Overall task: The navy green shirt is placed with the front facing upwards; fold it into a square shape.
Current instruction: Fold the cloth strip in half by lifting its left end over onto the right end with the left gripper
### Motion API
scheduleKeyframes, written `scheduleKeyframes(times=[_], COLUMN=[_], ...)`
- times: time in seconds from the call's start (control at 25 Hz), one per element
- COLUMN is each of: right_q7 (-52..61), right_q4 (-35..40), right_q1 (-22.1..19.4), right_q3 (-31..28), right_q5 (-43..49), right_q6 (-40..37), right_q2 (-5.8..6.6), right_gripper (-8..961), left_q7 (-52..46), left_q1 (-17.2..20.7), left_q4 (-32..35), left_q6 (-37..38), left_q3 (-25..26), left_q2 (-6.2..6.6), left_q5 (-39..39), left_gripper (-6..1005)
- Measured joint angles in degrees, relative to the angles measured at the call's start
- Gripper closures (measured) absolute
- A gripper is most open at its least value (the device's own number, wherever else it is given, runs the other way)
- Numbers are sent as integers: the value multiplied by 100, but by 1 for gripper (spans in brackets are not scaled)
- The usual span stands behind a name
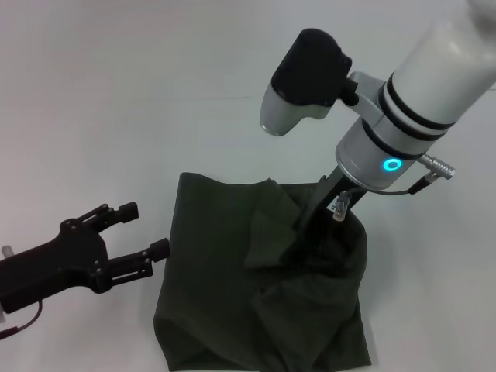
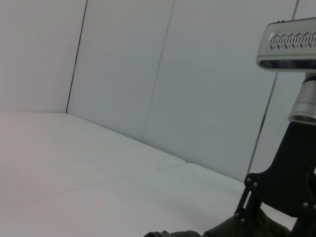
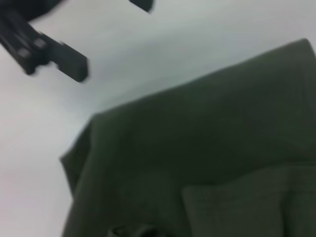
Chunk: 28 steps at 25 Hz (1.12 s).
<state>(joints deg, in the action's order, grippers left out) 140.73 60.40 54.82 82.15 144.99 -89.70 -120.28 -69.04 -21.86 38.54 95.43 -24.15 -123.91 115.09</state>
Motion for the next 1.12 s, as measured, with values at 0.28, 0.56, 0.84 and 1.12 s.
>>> scheduleKeyframes(times=[0.28, 0.56, 0.84, 1.12], right_q7=[-19, -37, -38, -22], right_q4=[34, 65, 65, 78], right_q1=[-18, -25, -27, -61], right_q3=[161, 296, 394, 660], right_q5=[32, 9, -5, 23], right_q6=[105, 81, 140, 276], right_q2=[-5, -3, -11, -12], right_gripper=[360, 381, 428, 475], left_q7=[0, -15, -17, -18], left_q1=[-3, -2, -3, -3], left_q4=[-25, -22, -21, -22], left_q6=[0, 3, 2, -14], left_q3=[-1, -2, -2, -2], left_q2=[0, 0, 0, 0], left_q5=[-4, -4, -4, -4], left_gripper=[79, 79, 79, 79])
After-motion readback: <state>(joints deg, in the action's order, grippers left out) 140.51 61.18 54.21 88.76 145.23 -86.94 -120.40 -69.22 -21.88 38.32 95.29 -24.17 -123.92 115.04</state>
